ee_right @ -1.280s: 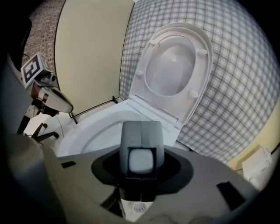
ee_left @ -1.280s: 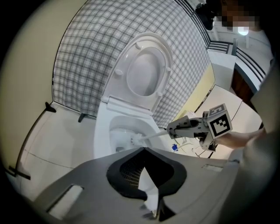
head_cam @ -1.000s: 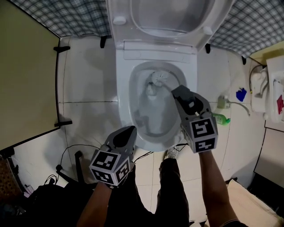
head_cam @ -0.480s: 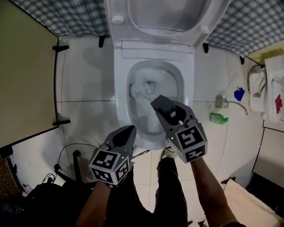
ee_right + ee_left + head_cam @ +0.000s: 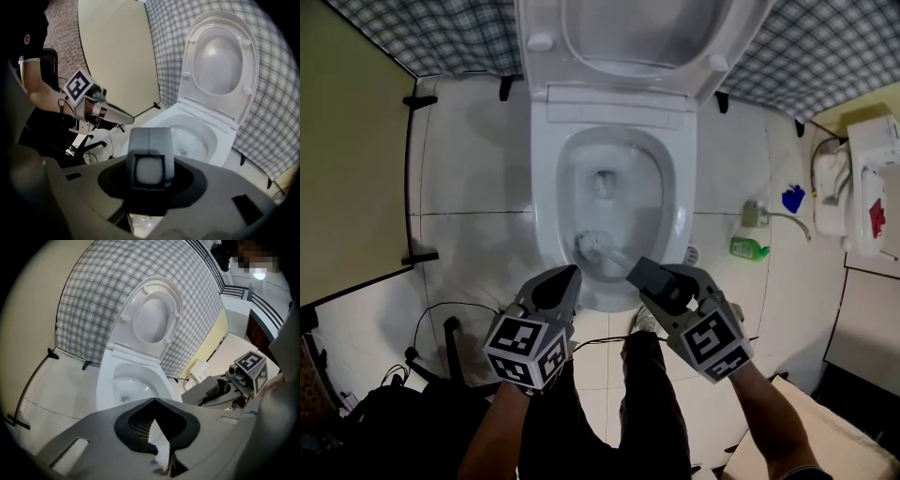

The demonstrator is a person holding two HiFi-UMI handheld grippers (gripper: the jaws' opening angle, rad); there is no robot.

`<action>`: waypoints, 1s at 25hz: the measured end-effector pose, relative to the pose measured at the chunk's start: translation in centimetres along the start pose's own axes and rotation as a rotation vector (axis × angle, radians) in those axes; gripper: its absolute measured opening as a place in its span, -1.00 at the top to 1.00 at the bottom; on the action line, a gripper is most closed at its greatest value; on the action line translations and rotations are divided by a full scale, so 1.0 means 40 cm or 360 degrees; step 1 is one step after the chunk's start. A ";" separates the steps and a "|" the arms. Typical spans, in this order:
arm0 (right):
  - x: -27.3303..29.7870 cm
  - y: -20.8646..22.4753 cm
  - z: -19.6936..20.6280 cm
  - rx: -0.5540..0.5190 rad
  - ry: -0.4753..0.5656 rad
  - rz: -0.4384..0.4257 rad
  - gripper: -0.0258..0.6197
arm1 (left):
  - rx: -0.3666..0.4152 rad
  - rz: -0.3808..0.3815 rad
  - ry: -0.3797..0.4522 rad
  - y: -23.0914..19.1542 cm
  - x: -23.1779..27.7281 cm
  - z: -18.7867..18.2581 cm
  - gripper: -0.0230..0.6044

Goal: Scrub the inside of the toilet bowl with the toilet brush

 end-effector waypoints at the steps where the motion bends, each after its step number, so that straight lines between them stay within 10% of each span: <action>1: -0.009 -0.003 0.008 -0.0015 -0.0033 -0.0003 0.36 | -0.0002 0.0004 0.0002 0.003 -0.001 0.001 0.91; 14: -0.070 0.096 0.057 -0.0216 -0.0375 0.0312 0.36 | 0.0003 0.0008 -0.0002 0.008 -0.024 0.012 0.91; 25: -0.049 0.275 -0.010 -0.0050 -0.0283 0.0568 0.36 | 0.0002 -0.0011 -0.0014 -0.010 -0.035 0.019 0.91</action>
Point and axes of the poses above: the fingertips, and each gripper's own axes: x forward along the fingers, y to its right, z out of its underside, the point moved 4 cm from there along -x, backward along the fingers, and after that the axes turned 14 degrees about -y, right-handed, at the moved point
